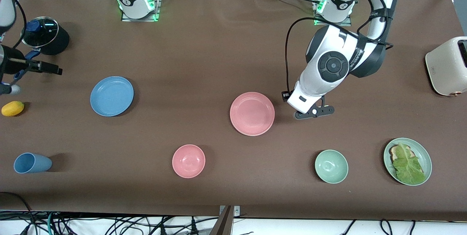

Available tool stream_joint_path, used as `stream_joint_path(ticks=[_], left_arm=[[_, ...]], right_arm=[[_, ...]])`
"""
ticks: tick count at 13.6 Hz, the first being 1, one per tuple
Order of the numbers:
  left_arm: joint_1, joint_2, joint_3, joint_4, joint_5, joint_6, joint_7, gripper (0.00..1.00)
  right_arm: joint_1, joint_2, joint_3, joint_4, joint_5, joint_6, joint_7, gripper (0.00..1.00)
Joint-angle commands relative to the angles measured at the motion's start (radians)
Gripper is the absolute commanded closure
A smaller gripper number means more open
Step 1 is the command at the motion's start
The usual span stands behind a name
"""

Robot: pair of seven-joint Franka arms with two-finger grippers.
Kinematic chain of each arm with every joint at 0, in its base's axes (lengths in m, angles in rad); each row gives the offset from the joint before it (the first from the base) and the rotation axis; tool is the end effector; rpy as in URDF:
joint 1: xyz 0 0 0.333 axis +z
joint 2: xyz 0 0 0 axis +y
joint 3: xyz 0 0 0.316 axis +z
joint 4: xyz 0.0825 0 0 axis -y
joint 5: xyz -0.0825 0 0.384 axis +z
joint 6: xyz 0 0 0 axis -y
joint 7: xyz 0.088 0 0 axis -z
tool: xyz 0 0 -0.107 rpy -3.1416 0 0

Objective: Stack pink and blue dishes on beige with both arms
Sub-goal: 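Release the pink plate with the left gripper while the right gripper reaches the blue plate, then grasp the blue plate's rim with the right gripper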

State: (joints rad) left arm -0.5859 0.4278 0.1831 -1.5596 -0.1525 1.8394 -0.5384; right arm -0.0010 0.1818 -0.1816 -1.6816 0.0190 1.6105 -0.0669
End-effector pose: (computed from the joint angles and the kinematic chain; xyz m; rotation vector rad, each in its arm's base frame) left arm 0.5980 -0.2845 0.3915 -3.1167 -0.2744 0.2432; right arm 0.5795 -0.0986 0.4731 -3.0946 0.1859 0.3890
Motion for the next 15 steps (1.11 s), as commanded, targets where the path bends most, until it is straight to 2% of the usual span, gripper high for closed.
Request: stream_joint_path(ticks=[1, 2, 4, 9, 10, 11, 14, 15], left_arm=[[0.003, 0.006, -0.001, 0.099, 0.04, -0.118, -0.005, 0.41], [0.009, 0.005, -0.002, 0.124, 0.06, -0.15, -0.003, 0.39], [0.026, -0.01, -0.004, 0.159, 0.07, -0.202, 0.046, 0.37], [0.11, -0.092, -0.013, 0.161, 0.067, -0.278, 0.132, 0.25], [0.129, -0.102, -0.013, 0.161, 0.067, -0.291, 0.152, 0.16], [0.147, -0.116, -0.017, 0.162, 0.067, -0.301, 0.164, 0.0], [0.227, -0.153, -0.06, 0.162, 0.067, -0.331, 0.173, 0.0], [0.269, -0.167, -0.097, 0.162, 0.07, -0.334, 0.173, 0.0]], right_arm=[[-0.011, 0.001, -0.012, -0.125, 0.015, 0.141, -0.045, 0.0], [-0.011, 0.01, -0.021, -0.182, 0.036, 0.214, -0.068, 0.0], [-0.019, 0.065, -0.051, -0.262, 0.132, 0.334, -0.144, 0.0], [-0.097, 0.258, -0.061, -0.267, 0.333, 0.44, -0.374, 0.0], [-0.112, 0.284, -0.061, -0.267, 0.357, 0.451, -0.404, 0.0], [-0.126, 0.309, -0.059, -0.265, 0.383, 0.46, -0.422, 0.0], [-0.129, 0.353, -0.059, -0.264, 0.437, 0.477, -0.455, 0.01], [-0.132, 0.361, -0.059, -0.262, 0.444, 0.477, -0.455, 0.06]])
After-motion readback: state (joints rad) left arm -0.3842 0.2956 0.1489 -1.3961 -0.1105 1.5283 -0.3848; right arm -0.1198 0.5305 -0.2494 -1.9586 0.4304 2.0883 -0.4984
